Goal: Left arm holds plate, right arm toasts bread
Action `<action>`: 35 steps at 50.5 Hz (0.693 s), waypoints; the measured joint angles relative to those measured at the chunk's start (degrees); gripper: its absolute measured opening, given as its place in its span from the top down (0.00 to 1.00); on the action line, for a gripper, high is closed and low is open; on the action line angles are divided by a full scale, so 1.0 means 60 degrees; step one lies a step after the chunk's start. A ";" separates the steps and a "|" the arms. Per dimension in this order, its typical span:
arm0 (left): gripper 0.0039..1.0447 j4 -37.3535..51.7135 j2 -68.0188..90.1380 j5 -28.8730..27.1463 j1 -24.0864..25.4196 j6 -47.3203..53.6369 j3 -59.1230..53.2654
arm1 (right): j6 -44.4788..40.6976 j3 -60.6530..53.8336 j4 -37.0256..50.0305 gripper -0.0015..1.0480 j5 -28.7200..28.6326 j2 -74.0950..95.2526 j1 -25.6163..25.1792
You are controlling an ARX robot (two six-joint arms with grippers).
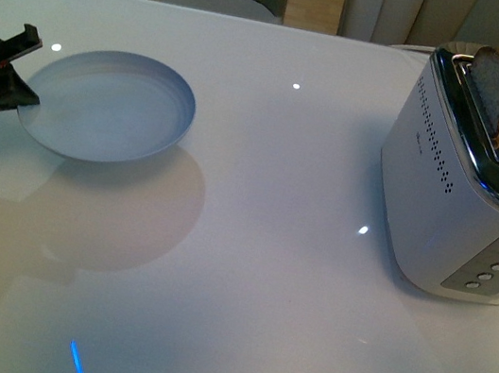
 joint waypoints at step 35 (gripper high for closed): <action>0.98 0.0470 0.1377 0.0452 0.0659 0.0510 0.0372 | 0.0000 0.0000 0.0000 0.08 0.0000 -0.0004 0.0000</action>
